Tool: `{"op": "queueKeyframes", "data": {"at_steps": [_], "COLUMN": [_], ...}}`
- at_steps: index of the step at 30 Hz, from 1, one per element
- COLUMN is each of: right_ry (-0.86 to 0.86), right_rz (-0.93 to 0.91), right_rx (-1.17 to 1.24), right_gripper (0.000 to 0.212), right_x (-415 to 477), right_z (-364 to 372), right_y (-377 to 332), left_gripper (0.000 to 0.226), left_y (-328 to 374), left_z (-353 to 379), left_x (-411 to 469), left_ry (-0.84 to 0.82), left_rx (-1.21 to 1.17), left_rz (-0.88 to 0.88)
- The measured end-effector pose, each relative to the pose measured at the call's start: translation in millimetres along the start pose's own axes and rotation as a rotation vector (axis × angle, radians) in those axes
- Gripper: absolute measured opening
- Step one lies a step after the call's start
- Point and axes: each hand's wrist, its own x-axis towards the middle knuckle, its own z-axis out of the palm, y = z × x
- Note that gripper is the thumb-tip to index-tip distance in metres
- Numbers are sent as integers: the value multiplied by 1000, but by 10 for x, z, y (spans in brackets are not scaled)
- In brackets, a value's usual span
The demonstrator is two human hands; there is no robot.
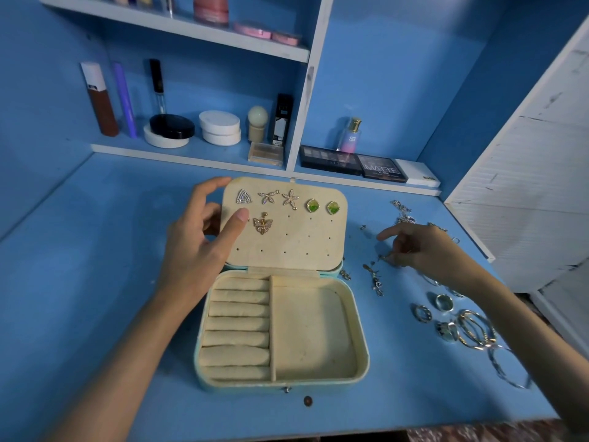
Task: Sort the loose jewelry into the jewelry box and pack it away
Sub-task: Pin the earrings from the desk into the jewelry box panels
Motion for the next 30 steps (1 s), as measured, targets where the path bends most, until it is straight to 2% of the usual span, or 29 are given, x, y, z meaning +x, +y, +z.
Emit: {"op": "queueKeyframes", "data": {"at_steps": [8,12,15,19,30], "right_ry": [-67,-106,-32,-53,-58], "right_rz": [-153,-146,-118,-49,-37], "right_rx": [-221,-227,-244,-224,-271], "right_gripper": [34,40,29,14,8], "right_x": [-67,-98,-79,-51,-39], "right_z": [-17,-37,-35,-22,-26], "right_y": [-26,-41,-25,-34,-37], "left_gripper": [38,38,38,43,37], "left_y": [15,25,21,16,27], "left_z": [5,7,7,5,7], "left_x": [7,6,6,2,4], "left_ry": [5,1,5,5,4], "left_rx": [1,5,1,6,27], "left_rz": [7,16,27,23,38]}}
